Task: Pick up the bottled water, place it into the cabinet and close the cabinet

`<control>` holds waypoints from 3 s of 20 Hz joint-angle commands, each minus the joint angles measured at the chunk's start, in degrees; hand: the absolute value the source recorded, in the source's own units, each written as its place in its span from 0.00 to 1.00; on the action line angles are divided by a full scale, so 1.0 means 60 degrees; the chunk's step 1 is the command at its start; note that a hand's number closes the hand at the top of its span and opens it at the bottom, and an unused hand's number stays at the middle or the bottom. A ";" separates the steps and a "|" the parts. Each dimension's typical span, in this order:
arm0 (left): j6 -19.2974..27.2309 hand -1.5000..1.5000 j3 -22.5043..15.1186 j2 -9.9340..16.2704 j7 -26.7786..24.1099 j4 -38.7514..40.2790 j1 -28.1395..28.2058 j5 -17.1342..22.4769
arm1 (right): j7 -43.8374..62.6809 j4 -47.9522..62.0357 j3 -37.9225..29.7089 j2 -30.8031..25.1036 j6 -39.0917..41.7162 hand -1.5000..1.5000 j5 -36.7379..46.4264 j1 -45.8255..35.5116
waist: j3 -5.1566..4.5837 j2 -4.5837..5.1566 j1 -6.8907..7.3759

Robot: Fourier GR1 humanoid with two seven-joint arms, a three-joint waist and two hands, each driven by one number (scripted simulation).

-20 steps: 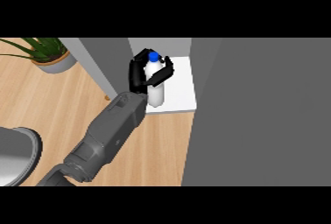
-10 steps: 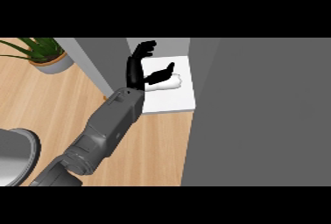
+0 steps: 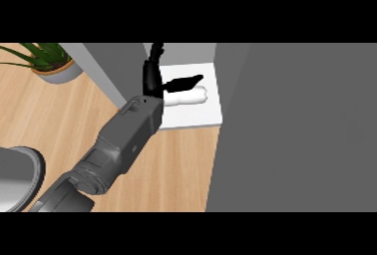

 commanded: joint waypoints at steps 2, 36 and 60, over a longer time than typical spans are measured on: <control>-0.0229 0.00 0.0042 -0.0034 -0.0336 0.0208 -0.0062 -0.0132 | -0.0034 -0.0574 0.0019 0.0014 0.0090 0.00 -0.0186 0.0365 | 0.0005 -0.0031 -0.0010; -0.2733 1.00 -0.1811 0.0506 0.1540 -0.8352 0.5086 0.0304 | 0.0941 -0.1133 0.0374 -0.0960 0.0353 0.00 0.1047 0.0360 | 0.0005 -0.0429 0.0971; -0.3319 1.00 -0.1435 0.3983 0.1804 -1.5369 1.1736 0.0322 | 0.5422 0.1551 0.4185 0.3018 0.0157 1.00 0.1566 -0.4835 | -0.0015 -0.0281 0.0940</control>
